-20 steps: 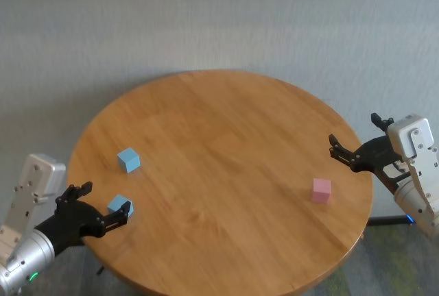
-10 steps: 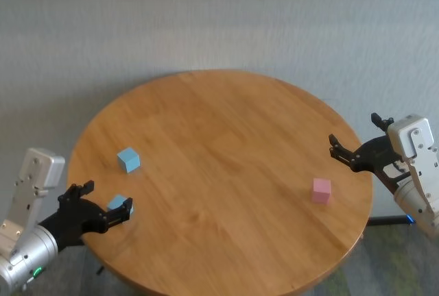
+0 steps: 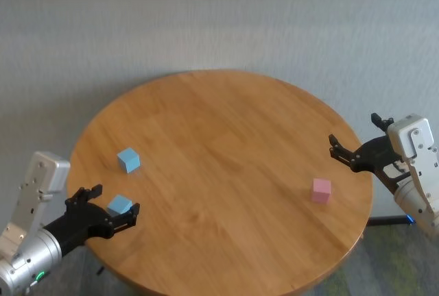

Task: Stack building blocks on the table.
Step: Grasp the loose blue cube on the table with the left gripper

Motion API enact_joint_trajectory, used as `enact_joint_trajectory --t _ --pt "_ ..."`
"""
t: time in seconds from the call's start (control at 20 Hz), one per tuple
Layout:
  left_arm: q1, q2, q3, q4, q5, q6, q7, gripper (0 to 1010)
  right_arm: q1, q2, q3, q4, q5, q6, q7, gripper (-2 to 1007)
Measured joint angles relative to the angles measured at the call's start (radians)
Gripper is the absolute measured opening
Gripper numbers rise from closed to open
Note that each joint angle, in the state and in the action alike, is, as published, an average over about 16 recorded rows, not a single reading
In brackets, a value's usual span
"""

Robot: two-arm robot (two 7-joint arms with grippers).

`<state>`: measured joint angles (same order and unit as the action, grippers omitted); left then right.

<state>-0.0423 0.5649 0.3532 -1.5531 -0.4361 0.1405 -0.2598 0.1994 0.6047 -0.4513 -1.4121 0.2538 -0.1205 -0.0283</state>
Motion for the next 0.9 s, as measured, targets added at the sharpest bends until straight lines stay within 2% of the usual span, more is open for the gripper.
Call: enact_joint_trajectory --t 0.4,0.9 --pt "-0.007 -0.012 0.003 0.023 0.030 -0.007 -0.025 1000 0.000 0.000 0.000 0.000 0.000 0.000 0.000 1005" --pt "-0.021 -0.040 -0.005 0.065 0.056 -0.015 -0.042 1000 0.000 0.000 0.000 0.000 0.000 0.000 0.000 1005"
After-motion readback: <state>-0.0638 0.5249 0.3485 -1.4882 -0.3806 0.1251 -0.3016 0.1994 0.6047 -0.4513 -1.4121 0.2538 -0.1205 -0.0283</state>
